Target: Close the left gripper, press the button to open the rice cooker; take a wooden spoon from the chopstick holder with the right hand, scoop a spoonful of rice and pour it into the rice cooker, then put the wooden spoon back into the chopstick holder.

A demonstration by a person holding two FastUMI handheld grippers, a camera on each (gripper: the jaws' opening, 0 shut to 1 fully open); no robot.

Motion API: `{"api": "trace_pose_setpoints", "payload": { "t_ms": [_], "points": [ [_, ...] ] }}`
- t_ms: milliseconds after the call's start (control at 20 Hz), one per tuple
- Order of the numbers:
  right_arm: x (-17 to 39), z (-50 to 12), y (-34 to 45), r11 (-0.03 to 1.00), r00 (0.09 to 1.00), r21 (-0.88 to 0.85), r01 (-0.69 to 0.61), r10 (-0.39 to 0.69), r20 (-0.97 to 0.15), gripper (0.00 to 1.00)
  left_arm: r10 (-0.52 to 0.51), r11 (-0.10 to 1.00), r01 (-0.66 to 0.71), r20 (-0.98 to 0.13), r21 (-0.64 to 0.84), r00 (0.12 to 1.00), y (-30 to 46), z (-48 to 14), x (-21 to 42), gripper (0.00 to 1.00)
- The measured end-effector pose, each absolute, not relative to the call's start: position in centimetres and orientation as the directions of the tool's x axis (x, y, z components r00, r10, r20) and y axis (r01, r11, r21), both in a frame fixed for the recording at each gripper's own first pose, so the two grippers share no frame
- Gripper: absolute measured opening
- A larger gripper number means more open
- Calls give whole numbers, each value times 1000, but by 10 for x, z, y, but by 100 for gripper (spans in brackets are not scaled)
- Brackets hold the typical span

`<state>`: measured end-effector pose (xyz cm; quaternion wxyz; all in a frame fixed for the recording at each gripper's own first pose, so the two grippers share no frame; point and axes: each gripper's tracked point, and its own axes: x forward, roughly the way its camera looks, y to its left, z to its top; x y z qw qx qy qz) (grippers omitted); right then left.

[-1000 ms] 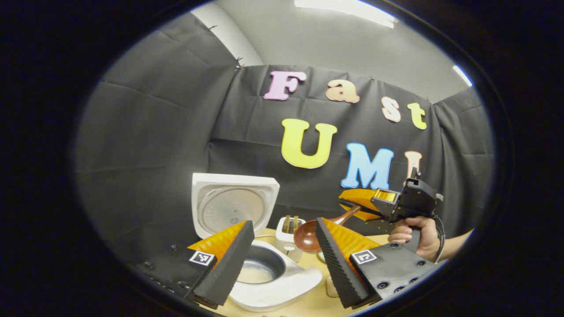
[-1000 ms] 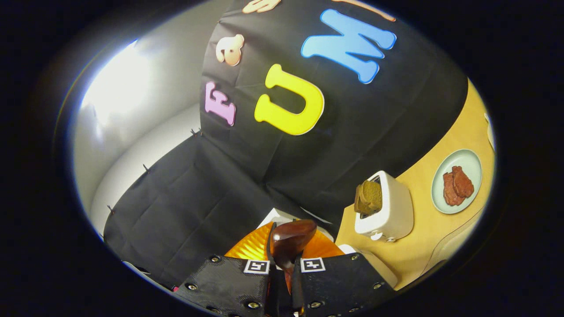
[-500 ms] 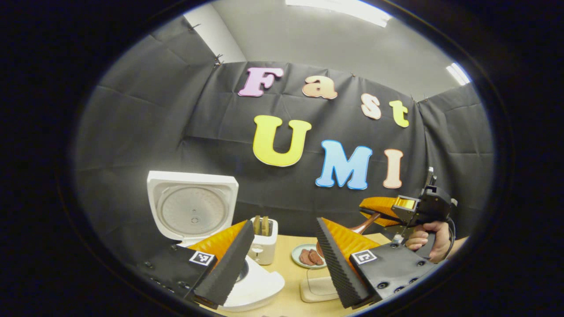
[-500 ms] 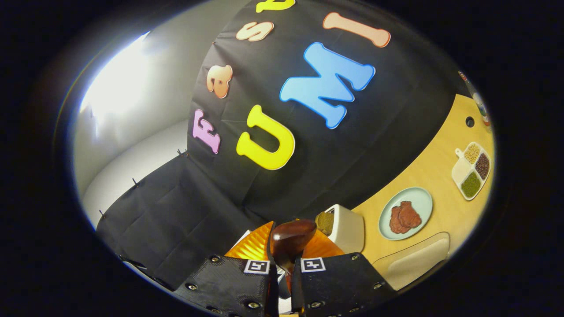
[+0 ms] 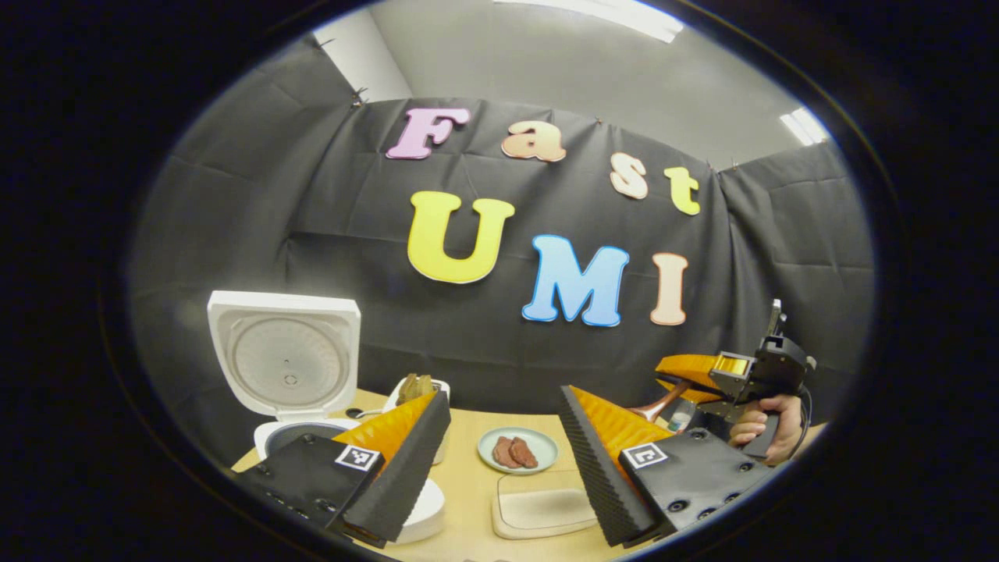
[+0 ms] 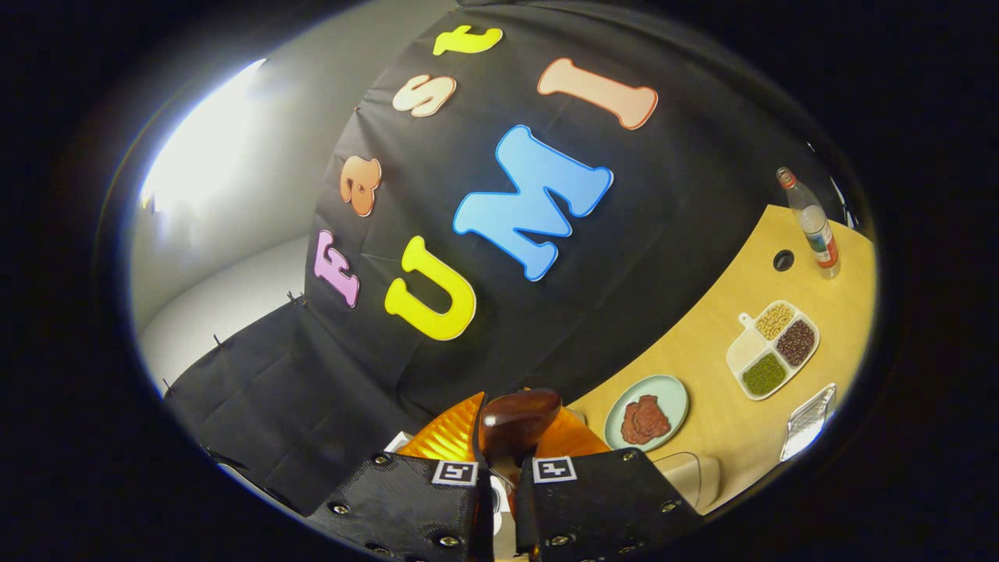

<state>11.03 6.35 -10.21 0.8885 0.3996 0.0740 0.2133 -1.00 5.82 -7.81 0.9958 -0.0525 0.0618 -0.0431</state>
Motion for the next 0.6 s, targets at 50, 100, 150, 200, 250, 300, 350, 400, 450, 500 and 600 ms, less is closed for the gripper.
{"api": "trace_pose_setpoints", "payload": {
  "t_ms": [50,100,150,200,250,300,350,400,450,500,600],
  "points": [
    [110,-104,54,604,904,733,-312,427,32,11,-100,991,88,-118,-105,988,51,-78,-8,98],
    [108,-107,44,620,911,725,-300,412,24,11,-107,990,95,-119,-100,987,45,-77,-8,98],
    [109,-110,32,637,919,717,-282,394,10,11,-113,990,102,-120,-96,986,40,-77,-6,98],
    [109,-115,21,658,928,706,-261,374,-5,11,-120,990,109,-120,-94,986,36,-77,-3,98],
    [109,-120,8,679,937,694,-240,350,-18,11,-124,989,114,-122,-91,985,31,-77,-3,98],
    [108,-125,-3,696,944,683,-223,330,-28,11,-128,989,118,-123,-88,984,28,-77,-2,96],
    [107,-129,-15,712,950,672,-204,310,-40,11,-129,989,120,-121,-82,984,26,-76,-3,96],
    [108,-136,-28,733,957,657,-176,283,-58,11,-129,990,121,-120,-77,984,24,-74,-3,96],
    [109,-144,-43,754,965,641,-141,250,-81,11,-128,990,120,-121,-75,984,22,-74,-5,96],
    [110,-150,-55,772,970,625,-112,220,-98,11,-127,990,118,-122,-76,984,21,-74,-5,96],
    [110,-160,-75,801,977,594,-70,176,-122,11,-128,990,119,-122,-77,984,19,-75,-5,96]
  ]
}}
